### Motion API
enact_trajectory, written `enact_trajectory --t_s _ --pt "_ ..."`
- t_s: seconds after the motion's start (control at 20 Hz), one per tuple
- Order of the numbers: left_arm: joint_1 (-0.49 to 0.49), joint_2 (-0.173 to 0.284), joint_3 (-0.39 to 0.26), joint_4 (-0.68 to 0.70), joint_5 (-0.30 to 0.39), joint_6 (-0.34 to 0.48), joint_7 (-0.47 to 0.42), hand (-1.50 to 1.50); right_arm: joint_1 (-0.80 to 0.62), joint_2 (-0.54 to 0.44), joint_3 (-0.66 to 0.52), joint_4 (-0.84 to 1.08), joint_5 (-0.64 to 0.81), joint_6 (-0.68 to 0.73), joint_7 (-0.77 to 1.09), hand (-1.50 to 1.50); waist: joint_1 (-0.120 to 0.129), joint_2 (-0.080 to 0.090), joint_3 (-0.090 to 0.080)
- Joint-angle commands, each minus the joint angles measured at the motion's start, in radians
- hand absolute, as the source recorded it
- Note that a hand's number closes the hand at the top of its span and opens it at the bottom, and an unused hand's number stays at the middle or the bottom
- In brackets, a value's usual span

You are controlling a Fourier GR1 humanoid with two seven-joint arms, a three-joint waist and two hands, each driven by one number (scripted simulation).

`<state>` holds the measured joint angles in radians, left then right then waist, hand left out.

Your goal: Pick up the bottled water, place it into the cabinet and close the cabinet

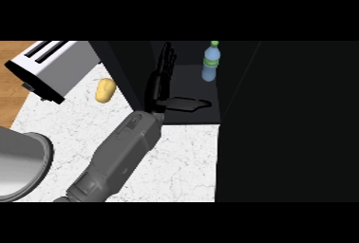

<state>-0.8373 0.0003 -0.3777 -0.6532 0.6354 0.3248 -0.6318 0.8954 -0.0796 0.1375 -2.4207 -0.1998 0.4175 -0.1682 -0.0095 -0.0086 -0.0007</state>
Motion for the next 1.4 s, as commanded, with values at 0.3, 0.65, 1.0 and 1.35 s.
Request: enact_trajectory --t_s 0.3,0.65,1.0,1.35 --pt "0.324 0.026 -0.144 -0.428 -0.037 -0.044 0.006 -1.5 0.018 -0.012 -0.014 -0.118 -0.025 -0.036 0.057 -1.5 0.023 0.0 0.0" --pt "0.476 0.105 -0.197 -0.698 -0.037 -0.023 0.116 1.5 0.075 -0.086 0.056 -0.159 0.077 0.06 -0.001 -1.5 0.017 -0.004 0.0" --pt "0.684 0.258 -0.21 -0.918 -0.024 -0.043 0.164 1.5 0.074 -0.194 0.094 -0.152 0.172 0.169 -0.033 1.5 0.02 -0.004 0.0" --pt "0.862 0.416 -0.106 -1.059 0.029 -0.106 0.127 -1.5 0.094 -0.256 0.163 -0.253 0.251 0.234 -0.066 1.5 0.019 -0.007 -0.001"
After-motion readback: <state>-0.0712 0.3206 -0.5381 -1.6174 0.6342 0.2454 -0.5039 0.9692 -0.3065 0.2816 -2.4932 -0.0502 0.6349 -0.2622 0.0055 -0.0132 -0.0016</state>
